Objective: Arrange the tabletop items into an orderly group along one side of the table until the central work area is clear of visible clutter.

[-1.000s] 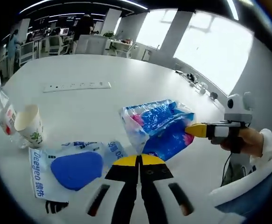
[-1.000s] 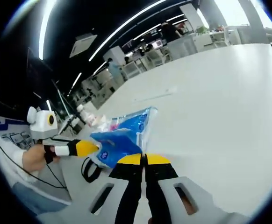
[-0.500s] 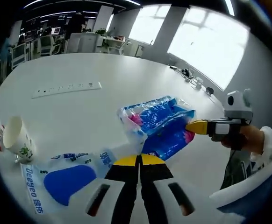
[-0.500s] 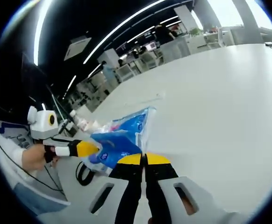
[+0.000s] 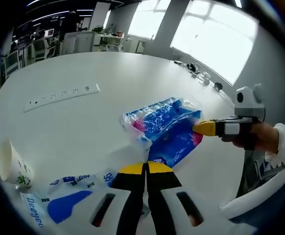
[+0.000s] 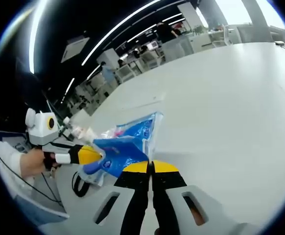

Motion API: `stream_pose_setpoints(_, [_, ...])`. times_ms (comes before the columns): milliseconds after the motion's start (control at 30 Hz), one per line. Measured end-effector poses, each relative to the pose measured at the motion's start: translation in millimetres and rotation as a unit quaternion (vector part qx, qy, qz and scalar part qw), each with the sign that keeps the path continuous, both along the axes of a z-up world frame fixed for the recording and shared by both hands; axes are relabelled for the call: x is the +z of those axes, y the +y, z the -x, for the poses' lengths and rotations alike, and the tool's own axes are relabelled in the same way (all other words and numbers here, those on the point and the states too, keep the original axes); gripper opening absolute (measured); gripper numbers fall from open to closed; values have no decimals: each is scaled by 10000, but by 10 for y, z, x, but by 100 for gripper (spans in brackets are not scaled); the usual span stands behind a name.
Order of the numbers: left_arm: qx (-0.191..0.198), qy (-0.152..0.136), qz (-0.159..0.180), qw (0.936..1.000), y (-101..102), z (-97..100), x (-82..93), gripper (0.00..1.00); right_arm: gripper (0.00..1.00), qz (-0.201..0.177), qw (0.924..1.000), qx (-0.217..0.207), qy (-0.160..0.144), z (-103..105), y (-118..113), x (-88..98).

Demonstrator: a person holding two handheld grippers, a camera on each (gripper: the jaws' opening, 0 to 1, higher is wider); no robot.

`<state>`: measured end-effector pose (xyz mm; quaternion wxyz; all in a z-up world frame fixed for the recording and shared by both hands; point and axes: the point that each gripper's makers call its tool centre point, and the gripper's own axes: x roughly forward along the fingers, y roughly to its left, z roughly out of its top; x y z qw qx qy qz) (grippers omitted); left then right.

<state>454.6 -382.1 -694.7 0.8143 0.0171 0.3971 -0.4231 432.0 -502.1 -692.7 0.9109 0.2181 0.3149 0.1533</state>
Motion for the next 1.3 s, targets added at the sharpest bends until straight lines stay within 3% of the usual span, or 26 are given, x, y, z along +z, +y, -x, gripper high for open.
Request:
stream_pose_setpoints(433, [-439, 89, -469, 9979, -157, -146, -273, 0, 0, -12, 9994, -91, 324, -207, -156, -301])
stream_pose_setpoints(667, [-851, 47, -981, 9915, -219, -189, -483, 0, 0, 178, 9981, -80, 589, -251, -174, -496])
stream_pose_setpoints(1300, [-551, 398, -1091, 9917, -231, -256, -649, 0, 0, 312, 9955, -83, 893, -289, -231, -736])
